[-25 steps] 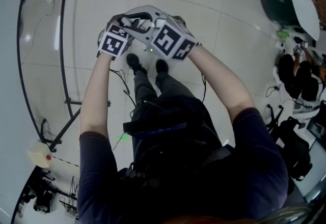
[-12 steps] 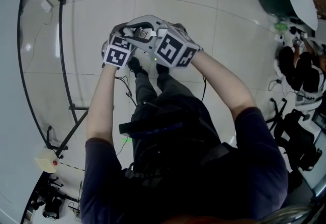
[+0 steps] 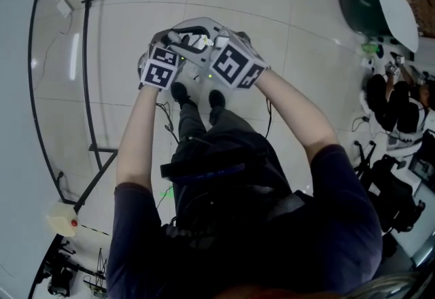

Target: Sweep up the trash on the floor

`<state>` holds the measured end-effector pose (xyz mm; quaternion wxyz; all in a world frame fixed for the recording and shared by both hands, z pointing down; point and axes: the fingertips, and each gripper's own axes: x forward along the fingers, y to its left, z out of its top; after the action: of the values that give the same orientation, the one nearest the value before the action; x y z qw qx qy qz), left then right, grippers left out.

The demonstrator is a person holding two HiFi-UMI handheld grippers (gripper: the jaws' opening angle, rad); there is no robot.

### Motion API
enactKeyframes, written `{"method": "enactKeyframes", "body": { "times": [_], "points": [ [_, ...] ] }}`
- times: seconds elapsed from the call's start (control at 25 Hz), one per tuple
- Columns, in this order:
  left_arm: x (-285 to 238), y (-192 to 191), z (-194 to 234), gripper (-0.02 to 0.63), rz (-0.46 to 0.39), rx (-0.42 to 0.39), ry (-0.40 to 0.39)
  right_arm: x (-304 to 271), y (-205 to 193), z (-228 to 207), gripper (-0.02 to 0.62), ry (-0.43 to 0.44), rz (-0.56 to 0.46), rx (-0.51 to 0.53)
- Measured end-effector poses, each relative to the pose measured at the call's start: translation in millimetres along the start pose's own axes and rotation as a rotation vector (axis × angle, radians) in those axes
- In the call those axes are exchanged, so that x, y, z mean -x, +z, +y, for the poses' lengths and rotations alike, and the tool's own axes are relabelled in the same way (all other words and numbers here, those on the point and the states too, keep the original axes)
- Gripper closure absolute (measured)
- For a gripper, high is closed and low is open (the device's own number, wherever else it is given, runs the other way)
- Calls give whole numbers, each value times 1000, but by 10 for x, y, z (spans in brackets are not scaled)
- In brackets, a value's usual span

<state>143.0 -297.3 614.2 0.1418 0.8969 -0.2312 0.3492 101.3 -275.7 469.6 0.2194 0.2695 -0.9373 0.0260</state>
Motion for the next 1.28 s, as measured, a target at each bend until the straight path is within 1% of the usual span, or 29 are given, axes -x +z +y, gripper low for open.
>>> {"method": "enactKeyframes", "body": {
  "times": [0.12, 0.28, 0.4, 0.52, 0.6, 0.68, 0.76, 0.8, 0.88, 0.92, 1.08, 1.28],
  "points": [
    [84, 127, 112, 523, -32, -1, -49, -84, 183, -121, 477, -38, -20, 1],
    [247, 419, 231, 526, -94, -58, -111, -106, 495, -311, 477, -93, -41, 35],
    [370, 724, 283, 526, -162, -96, -153, -27, 750, -495, 477, -170, -60, 66],
    [480, 1005, 278, 526, -212, -133, -198, 117, 957, -648, 477, -255, -49, 63],
    [535, 1155, 268, 525, -216, -179, -226, 206, 1068, -738, 476, -309, -43, 53],
    [595, 1309, 294, 521, -203, -248, -245, 276, 1171, -846, 476, -353, -38, 50],
    [713, 1494, 347, 471, -219, -292, -255, 355, 1278, -965, 472, -397, -37, 45],
    [795, 1561, 353, 455, -236, -289, -267, 398, 1321, -1001, 473, -416, -39, 36],
    [950, 1621, 313, 454, -269, -263, -297, 459, 1387, -1008, 474, -441, -38, 23],
    [998, 1638, 301, 454, -281, -264, -298, 474, 1419, -1004, 474, -450, -35, 27],
    [996, 1710, 316, 454, -304, -317, -226, 541, 1513, -1021, 474, -467, -26, 68],
    [896, 1684, 235, 454, -311, -328, -199, 614, 1517, -976, 476, -488, -15, 74]
  ]
}}
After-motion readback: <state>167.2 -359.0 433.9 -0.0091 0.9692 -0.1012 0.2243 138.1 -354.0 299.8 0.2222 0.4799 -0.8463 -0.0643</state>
